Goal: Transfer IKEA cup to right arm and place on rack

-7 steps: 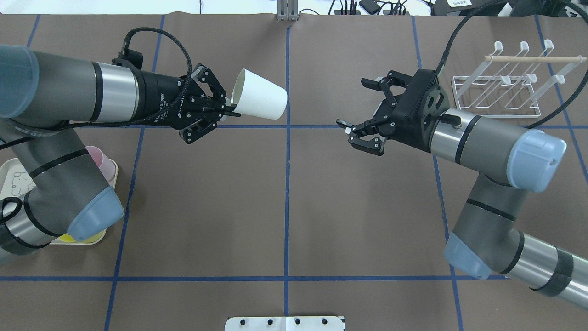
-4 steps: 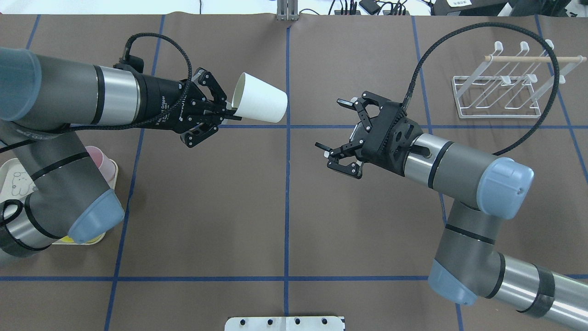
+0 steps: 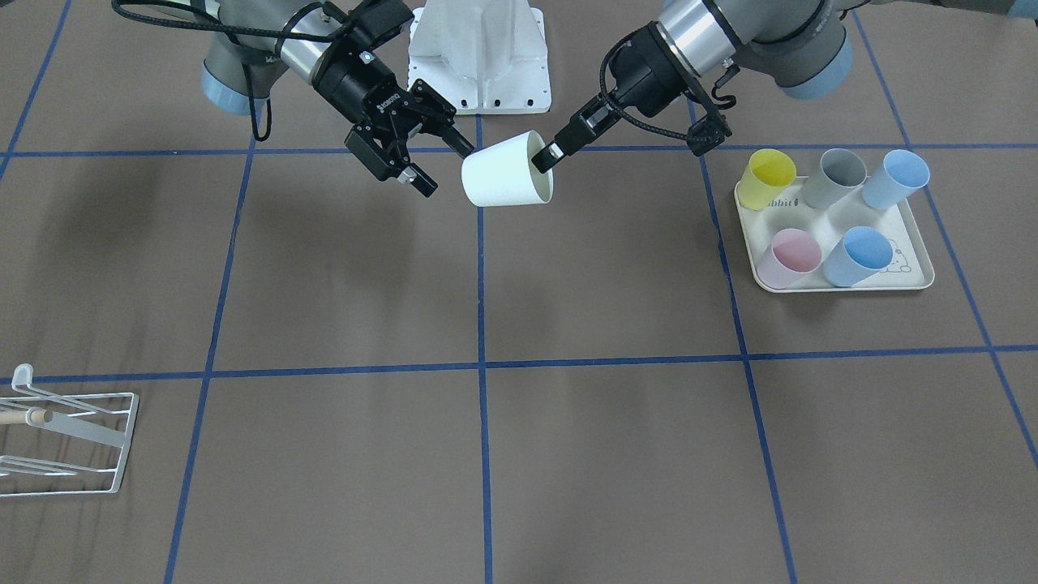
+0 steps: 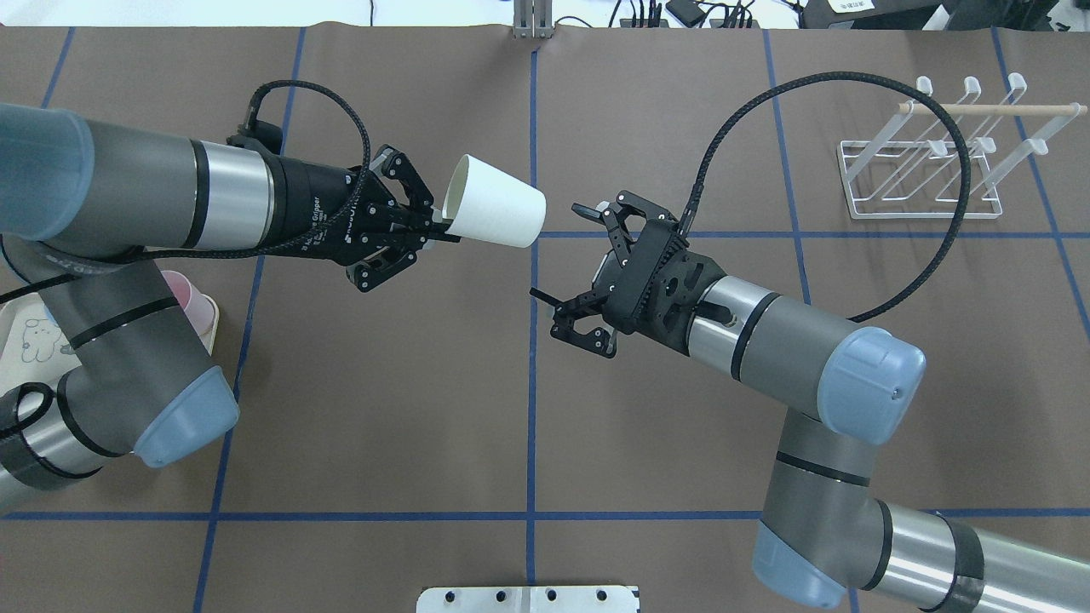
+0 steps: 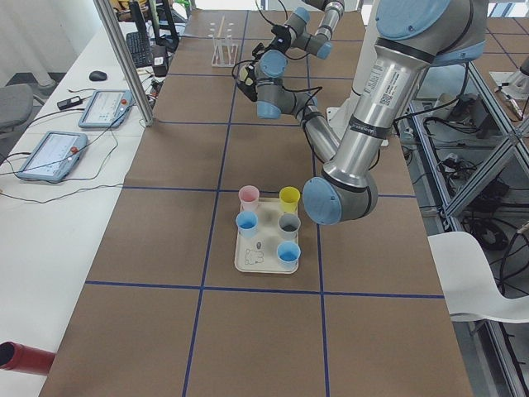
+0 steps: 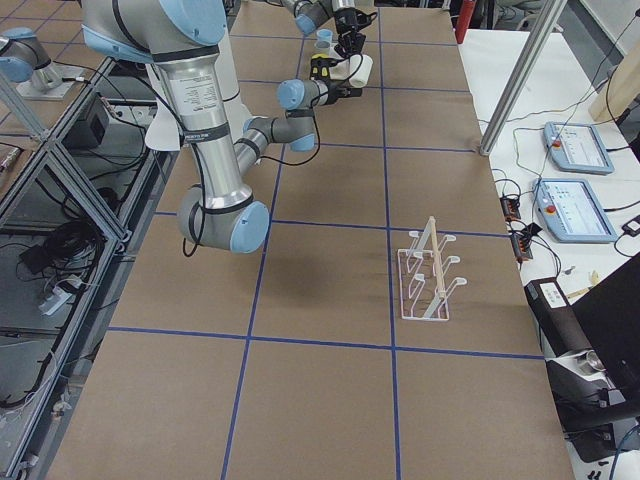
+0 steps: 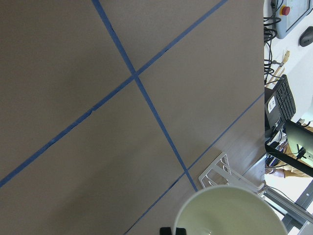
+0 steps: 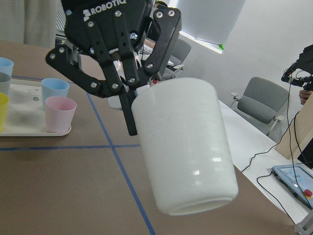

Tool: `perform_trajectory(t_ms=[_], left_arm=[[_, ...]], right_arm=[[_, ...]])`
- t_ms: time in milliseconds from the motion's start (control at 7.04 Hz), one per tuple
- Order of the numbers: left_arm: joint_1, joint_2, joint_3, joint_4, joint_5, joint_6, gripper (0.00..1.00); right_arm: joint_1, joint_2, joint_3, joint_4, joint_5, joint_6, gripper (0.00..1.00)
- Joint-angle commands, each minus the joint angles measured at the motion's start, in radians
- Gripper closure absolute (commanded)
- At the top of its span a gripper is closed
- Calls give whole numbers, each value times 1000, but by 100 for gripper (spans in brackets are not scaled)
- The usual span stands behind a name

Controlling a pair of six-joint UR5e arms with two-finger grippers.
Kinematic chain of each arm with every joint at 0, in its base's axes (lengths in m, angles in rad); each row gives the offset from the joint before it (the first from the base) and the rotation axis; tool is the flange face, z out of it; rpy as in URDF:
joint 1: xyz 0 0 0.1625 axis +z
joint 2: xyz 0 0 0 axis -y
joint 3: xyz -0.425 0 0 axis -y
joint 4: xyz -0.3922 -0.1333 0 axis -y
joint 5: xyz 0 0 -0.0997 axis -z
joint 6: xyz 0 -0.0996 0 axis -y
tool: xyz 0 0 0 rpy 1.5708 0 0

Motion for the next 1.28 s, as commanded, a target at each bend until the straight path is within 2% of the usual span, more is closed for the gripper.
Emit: perform_trajectory(t_ms=[0,852,994,1136], left_arm=[[26,-2,-6,-3,6,0,100],[66,-2,-14,-7,9,5,100],[66,-2,-17,-7,9,6,100],[66,-2,-17,-7,10,8,100]], right_arm=[[-10,8,-1,-2,-10,0,2],[-17,5,1,-2,-12,0,3],[-15,5,1,-2,-12,-2,8],[-15,5,1,0,-12,-2,19]])
